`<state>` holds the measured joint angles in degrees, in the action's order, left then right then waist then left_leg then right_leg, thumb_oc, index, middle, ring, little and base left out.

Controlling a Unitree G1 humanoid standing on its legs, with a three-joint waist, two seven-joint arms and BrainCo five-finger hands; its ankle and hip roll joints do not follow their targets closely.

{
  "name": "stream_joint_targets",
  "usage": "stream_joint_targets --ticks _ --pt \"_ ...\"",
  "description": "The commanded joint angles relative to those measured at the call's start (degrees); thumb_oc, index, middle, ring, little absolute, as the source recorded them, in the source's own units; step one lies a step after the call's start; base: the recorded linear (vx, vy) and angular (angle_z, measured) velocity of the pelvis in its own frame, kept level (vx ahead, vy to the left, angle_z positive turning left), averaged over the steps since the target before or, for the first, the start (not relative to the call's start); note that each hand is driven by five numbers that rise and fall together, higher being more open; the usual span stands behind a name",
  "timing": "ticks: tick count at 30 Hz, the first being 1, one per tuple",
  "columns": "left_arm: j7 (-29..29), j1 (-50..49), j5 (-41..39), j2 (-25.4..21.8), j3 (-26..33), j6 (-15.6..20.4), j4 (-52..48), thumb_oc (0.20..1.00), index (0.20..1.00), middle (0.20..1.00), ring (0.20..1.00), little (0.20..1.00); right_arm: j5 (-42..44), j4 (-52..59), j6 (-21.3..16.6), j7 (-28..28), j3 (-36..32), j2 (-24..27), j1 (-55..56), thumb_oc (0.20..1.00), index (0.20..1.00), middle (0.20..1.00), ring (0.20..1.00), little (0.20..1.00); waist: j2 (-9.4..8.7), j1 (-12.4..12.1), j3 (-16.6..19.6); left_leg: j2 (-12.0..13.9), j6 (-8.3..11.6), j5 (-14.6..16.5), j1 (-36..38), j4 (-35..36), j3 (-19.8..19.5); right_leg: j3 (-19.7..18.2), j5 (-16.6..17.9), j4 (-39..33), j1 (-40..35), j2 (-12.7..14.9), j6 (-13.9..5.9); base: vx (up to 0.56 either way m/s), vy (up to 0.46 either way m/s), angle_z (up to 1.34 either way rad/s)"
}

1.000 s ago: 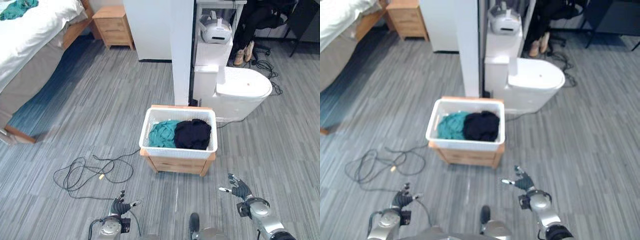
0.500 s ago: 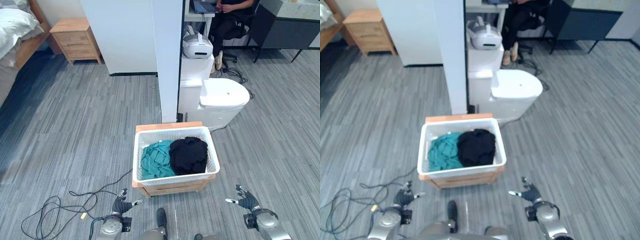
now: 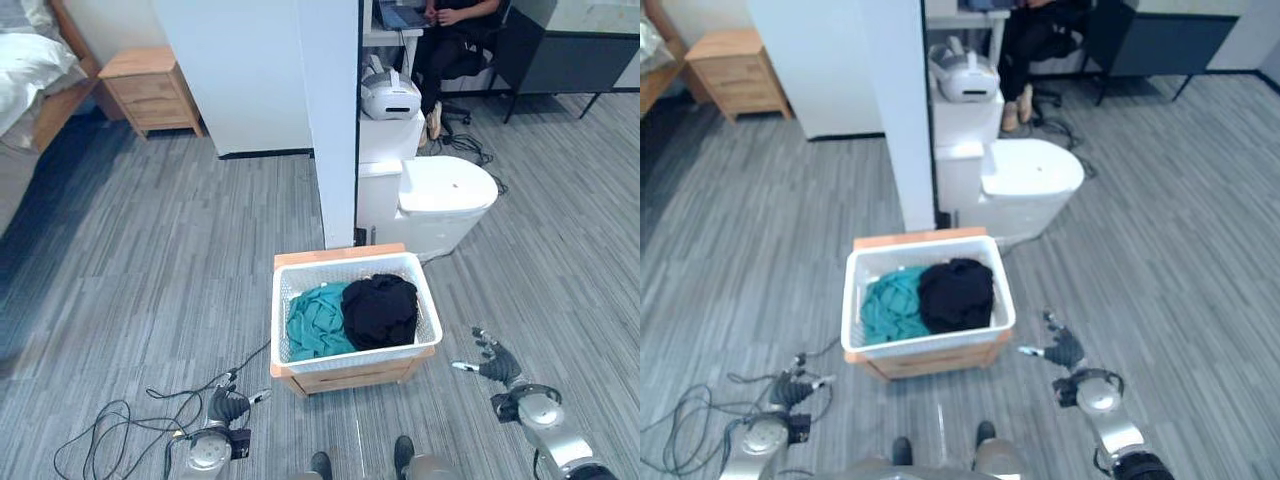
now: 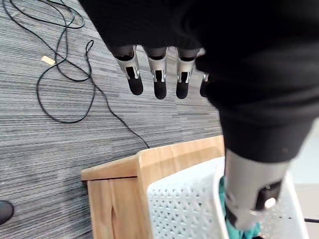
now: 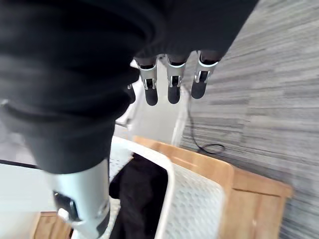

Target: Grab the laundry basket,head to the washer,open it,put in the laundry and shut it.

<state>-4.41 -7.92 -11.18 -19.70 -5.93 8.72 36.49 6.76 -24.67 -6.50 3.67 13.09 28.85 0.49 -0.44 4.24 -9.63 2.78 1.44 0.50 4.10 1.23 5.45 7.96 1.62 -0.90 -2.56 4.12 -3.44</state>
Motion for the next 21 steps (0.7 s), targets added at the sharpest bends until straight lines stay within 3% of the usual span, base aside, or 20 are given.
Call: stream_joint_targets --ticks 1,5,9,14,21 --pt "-2.3 3.4 -1.3 -2.7 1.9 2.1 -0.7 1.000 1.000 1.000 1.000 1.000 -0.8 0.6 -1.9 0.8 -0.1 0.0 -4.1 1.000 1.000 1.000 1.000 1.000 -2.40 -1.8 0.5 0.1 1.19 4.3 2.4 -1.4 1.2 -0.2 -1.4 -1.6 0.9 0.9 -3.14 0.06 -0.051 0.09" --pt "-5.5 7.4 -0.8 -2.9 1.8 1.7 0.9 1.000 1.000 1.000 1.000 1.000 -0.1 -1.8 -1.2 2.0 2.1 -0.5 -8.2 1.000 1.000 1.000 1.000 1.000 -2.06 -2.0 0.5 0.4 1.65 3.6 3.5 1.0 1.3 0.6 -1.5 -3.7 -0.5 0.5 -3.12 0.05 -0.047 0.08" --pt "-10.4 15.7 -1.8 -2.4 -0.4 1.3 7.2 1.000 1.000 1.000 1.000 1.000 2.0 -7.1 -0.4 5.1 5.8 -2.9 -16.8 1.000 1.000 1.000 1.000 1.000 -1.67 -1.8 -1.8 0.4 1.68 2.8 1.9 1.9 1.2 0.1 -1.4 -3.5 1.3 0.2 -3.00 -0.09 -0.016 0.05" --pt "-14.6 24.8 -2.7 -1.0 -4.7 1.8 10.2 1.000 1.000 1.000 1.000 1.000 5.0 -14.6 -0.5 9.4 8.9 -6.7 -27.5 1.000 1.000 1.000 1.000 1.000 -1.41 -1.9 -6.8 0.0 1.43 1.8 -5.0 0.3 0.6 -1.1 -0.2 -1.3 8.7 0.3 -2.90 -0.21 -0.001 -0.02" --pt "-16.5 37.1 -3.9 -0.3 -12.0 1.8 18.6 1.000 1.000 1.000 1.000 1.000 7.9 -28.6 0.2 13.3 12.3 -9.3 -40.0 1.000 1.000 1.000 1.000 1.000 -1.74 -1.8 -9.8 -0.3 1.58 -0.1 -14.1 -2.6 0.3 -1.8 1.2 1.6 17.0 0.9 -2.83 -0.13 -0.003 0.01"
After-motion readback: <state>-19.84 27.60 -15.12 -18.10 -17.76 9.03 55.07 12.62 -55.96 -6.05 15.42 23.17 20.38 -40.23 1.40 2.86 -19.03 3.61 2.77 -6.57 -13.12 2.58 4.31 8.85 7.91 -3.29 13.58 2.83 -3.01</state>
